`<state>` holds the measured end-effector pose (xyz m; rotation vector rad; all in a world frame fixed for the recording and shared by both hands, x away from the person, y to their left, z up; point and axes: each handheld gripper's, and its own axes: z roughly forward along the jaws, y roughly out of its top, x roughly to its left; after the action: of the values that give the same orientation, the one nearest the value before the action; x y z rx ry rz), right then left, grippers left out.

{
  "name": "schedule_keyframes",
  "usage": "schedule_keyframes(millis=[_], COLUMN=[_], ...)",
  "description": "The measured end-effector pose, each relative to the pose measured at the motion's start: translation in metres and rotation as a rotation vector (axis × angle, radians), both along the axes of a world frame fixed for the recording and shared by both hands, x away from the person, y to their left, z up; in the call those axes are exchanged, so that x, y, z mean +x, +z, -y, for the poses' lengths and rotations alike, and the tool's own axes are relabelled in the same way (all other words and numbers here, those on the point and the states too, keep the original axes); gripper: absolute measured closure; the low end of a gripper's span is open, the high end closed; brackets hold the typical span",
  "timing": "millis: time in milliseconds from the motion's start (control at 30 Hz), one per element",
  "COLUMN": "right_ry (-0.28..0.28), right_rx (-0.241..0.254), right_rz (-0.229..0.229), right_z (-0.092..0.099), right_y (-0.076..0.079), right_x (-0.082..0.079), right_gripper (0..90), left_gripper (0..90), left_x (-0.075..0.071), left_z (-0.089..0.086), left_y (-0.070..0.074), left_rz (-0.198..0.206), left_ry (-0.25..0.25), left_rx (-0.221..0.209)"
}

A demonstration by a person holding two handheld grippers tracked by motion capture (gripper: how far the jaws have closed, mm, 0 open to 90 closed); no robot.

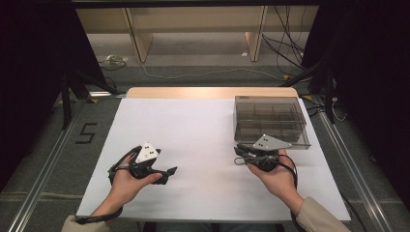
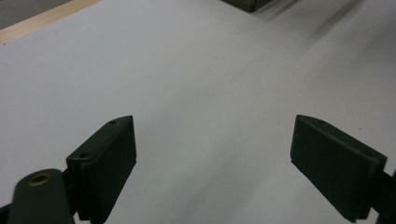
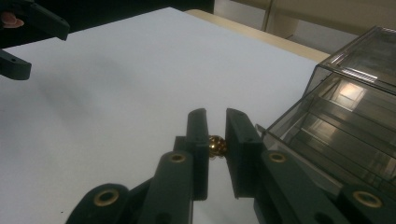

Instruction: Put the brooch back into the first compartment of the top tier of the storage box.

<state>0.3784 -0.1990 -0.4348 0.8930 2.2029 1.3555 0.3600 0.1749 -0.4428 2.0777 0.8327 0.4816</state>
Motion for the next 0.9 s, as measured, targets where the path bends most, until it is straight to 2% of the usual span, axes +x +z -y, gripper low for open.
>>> schedule_keyframes(millis=[900], right_ry=[-0.015], right_rx=[0.014], right_rz=[0.000], right_z=[0.0030], right_y=[0.0020], right_x=[0.0016], right_gripper=[81.0], left_gripper=[14.4], left_x=[0.0003], left_z=[0.0004], left_y=[-0.0004], left_rz=[-0.002], left_ry=[-0.003], left_rx=[0.000])
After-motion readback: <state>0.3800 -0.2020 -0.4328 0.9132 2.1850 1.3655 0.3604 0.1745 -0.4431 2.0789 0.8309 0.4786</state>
